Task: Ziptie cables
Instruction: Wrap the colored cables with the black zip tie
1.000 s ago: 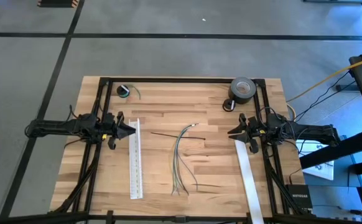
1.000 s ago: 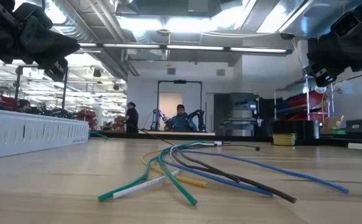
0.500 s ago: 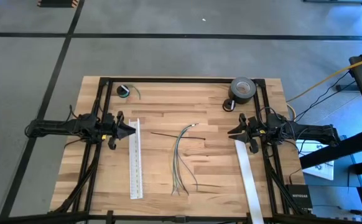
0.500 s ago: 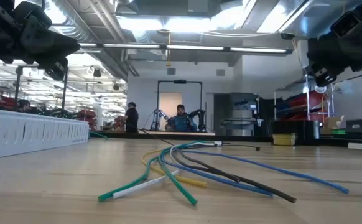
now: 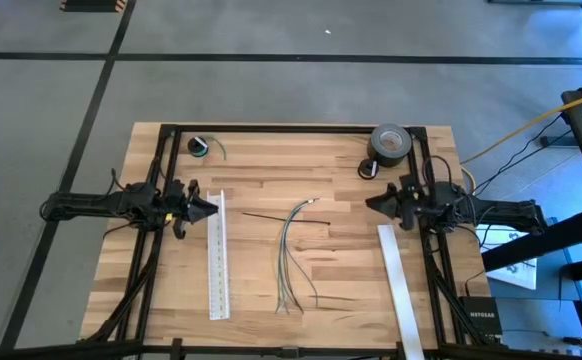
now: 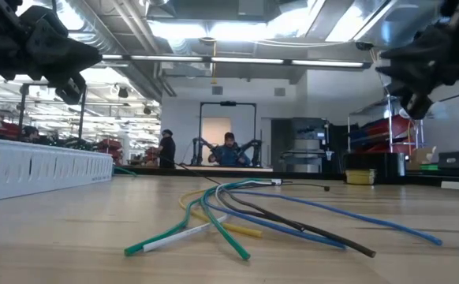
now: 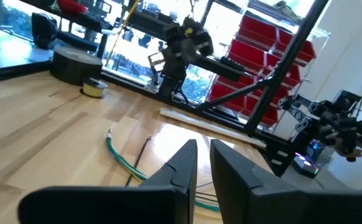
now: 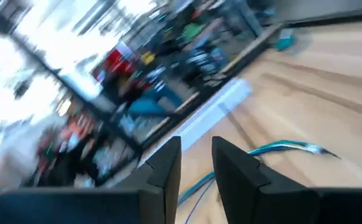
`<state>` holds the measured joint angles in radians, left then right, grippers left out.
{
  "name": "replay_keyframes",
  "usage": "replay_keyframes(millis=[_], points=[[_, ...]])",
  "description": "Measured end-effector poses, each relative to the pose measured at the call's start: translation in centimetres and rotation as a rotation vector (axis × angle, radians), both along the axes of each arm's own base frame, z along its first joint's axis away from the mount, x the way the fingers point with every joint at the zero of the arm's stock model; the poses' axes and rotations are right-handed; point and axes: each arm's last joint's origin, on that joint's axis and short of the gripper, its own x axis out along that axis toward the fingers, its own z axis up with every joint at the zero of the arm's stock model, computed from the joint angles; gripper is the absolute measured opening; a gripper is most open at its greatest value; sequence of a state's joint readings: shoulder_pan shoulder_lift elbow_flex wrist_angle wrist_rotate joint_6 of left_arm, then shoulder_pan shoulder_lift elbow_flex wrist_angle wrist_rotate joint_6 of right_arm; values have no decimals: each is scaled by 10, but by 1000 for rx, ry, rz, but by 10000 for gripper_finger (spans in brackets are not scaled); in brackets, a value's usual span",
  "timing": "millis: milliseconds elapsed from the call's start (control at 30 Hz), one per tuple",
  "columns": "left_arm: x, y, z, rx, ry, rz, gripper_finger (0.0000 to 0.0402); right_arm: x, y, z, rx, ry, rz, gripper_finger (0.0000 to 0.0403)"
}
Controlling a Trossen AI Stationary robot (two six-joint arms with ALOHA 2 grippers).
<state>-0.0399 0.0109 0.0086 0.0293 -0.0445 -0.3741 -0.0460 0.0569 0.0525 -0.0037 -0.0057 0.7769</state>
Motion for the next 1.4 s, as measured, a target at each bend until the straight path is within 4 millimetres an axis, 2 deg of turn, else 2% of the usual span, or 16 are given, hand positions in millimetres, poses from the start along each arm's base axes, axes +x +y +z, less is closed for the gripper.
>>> replay_keyframes(millis=[100,200,333,467,800,900,1067,1267,1400], points=[[0,0,1,-12,4,5,29,0,-4,0,2,-3,-132,79],[1,0,11,-2,10,6,29,-1,-7,0,0,-2,-229,79],[8,1,23,39,131,32,19,-1,-7,0,-20,1,-251,79],[26,0,34,33,256,40,2,-1,-6,0,-67,9,-221,79],[78,-15,58,-10,572,-14,1,-1,-5,0,-213,24,-168,79],[89,-22,62,-80,628,-16,0,-1,-5,0,-232,27,-168,79],[103,-33,56,-357,654,32,1,-1,-5,0,-258,30,-162,79],[119,-33,46,-553,631,144,3,0,-3,-1,-294,35,-114,79],[131,-33,41,-647,591,161,33,0,-3,-3,-301,61,-107,79]])
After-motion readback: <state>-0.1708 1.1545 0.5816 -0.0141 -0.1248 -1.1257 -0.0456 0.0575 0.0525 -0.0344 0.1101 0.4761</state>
